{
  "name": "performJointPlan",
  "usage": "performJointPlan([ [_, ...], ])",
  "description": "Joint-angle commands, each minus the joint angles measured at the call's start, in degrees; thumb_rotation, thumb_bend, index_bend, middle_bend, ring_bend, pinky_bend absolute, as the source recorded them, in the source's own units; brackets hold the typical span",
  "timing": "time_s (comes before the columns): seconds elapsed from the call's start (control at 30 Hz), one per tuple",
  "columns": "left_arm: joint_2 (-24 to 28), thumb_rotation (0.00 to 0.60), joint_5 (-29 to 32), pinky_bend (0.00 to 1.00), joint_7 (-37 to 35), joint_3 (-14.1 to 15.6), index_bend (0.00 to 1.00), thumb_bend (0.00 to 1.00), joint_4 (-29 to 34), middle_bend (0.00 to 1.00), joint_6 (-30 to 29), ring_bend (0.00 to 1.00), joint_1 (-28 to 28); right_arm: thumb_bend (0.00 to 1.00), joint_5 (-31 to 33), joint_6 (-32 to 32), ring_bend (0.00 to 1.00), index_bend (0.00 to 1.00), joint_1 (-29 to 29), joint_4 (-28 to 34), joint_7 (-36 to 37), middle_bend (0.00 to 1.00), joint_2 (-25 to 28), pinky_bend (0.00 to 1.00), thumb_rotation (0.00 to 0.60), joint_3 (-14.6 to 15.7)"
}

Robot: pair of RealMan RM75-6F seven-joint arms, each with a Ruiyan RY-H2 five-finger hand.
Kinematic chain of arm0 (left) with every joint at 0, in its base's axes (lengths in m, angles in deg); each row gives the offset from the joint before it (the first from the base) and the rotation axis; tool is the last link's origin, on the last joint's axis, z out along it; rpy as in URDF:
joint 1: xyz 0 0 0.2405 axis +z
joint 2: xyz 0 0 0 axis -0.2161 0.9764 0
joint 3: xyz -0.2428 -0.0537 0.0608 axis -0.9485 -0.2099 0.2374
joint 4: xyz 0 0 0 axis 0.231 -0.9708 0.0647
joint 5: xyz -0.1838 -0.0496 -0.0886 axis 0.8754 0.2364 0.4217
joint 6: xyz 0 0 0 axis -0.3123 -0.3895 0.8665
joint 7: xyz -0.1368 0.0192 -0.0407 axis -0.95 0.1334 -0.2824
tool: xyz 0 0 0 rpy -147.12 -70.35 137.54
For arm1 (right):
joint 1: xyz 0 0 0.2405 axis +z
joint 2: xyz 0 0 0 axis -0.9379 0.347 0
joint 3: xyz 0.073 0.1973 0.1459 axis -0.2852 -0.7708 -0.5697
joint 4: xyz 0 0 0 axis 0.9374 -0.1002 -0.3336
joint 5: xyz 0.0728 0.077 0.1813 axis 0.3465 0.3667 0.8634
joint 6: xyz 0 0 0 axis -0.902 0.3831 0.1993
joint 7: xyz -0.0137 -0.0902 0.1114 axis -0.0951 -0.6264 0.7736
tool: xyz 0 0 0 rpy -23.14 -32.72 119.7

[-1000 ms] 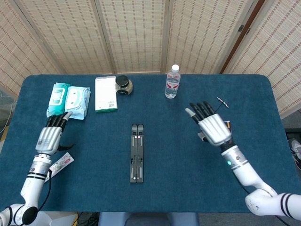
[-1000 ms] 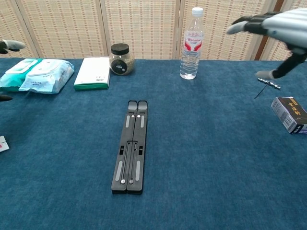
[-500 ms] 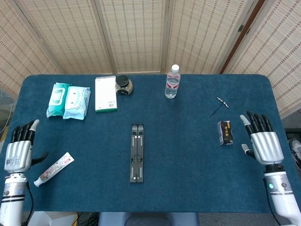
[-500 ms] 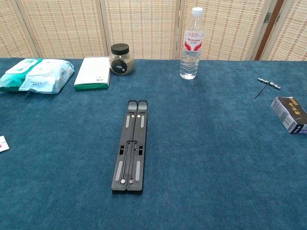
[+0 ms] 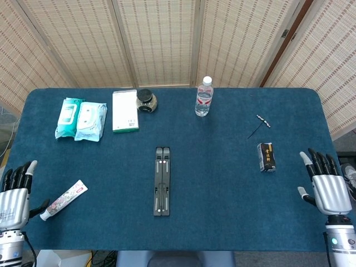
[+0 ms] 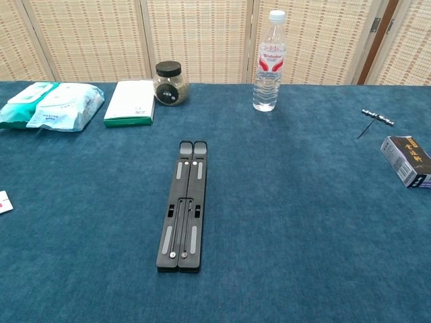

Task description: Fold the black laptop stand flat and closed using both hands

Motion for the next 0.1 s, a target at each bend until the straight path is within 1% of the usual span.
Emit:
performJointPlan([
  [0.03, 0.08, 0.600, 0.21, 0.00, 0.01, -0.31, 0.00, 0.15, 0.17, 0.08, 0.68, 0.08, 0.12, 0.18, -1.61, -0.32, 0.00, 0.00, -0.14, -0.85, 0.04, 0.00, -0.53, 0.00, 0.600, -0.43],
  [0.1, 0.11, 0.600, 0.20, 0.00, 0.07, -0.58, 0.00, 0.15, 0.19, 0.08, 1.10, 0.08, 0.12, 0.18, -3.01, -0.31, 0.00, 0.00, -0.28, -1.26, 0.06, 0.00, -0.79, 0.00, 0.600, -0.62],
])
